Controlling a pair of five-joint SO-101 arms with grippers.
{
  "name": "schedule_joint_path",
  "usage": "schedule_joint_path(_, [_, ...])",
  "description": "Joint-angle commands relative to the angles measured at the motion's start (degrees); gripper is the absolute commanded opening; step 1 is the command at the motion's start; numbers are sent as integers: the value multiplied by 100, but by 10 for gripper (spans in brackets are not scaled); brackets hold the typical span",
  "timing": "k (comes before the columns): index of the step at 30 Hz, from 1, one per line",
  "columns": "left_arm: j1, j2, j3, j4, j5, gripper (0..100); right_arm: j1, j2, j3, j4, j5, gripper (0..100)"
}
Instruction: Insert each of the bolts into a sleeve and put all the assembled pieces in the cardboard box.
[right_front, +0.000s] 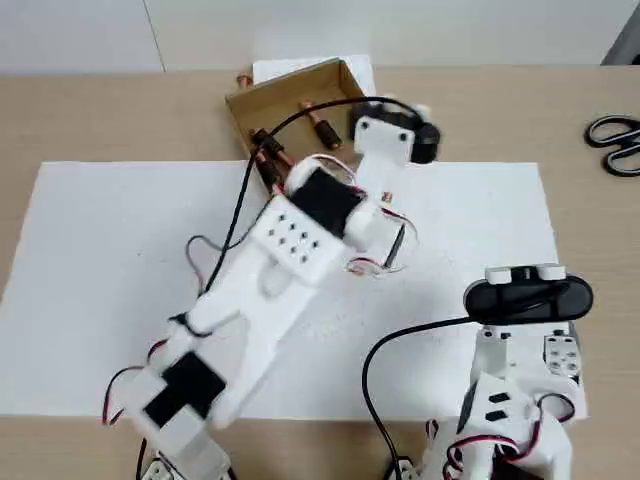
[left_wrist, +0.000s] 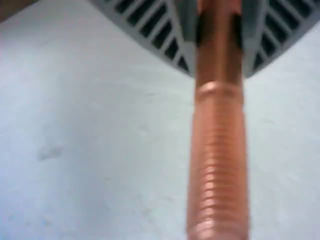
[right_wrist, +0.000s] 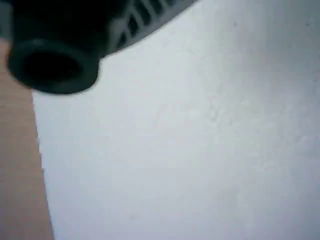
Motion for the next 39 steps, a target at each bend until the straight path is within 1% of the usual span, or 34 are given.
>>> schedule_joint_path(1, [-448,-686,242,18,-2075,6,4,-31,-53,-119,35,7])
schedule_joint_path(3, [-826,-853,488,18,-2831,6,4,-31,-53,-127,35,7])
schedule_joint_path(6, [-1407,-1029,1095,18,-3754,6,4,-31,-53,-145,35,7])
schedule_joint_path(10, [-1758,-1213,1833,18,-4615,6,4,-31,-53,-145,35,7])
schedule_joint_path(12, [-1908,-1266,2097,-9,-5196,6,4,-31,-53,-145,35,7])
schedule_joint_path(17, [-2673,-1178,2343,9,-6831,6,4,-31,-53,-145,35,7])
schedule_joint_path(21, [-3156,-1222,2343,18,-7763,6,4,-31,-53,-145,35,7])
schedule_joint_path(25, [-3253,-1160,2440,18,-9160,6,4,-31,-53,-145,35,7])
schedule_joint_path(31, [-3253,-1169,3345,-97,-11121,6,4,-31,-53,-136,35,7])
schedule_joint_path(33, [-3262,-1169,3635,-378,-11701,6,4,-31,-53,-127,35,7])
schedule_joint_path(36, [-3262,-1169,3829,-1037,-12352,6,4,-31,-53,-127,35,7])
schedule_joint_path(39, [-3262,-1160,3846,-1793,-12615,6,4,-31,-53,-119,35,7])
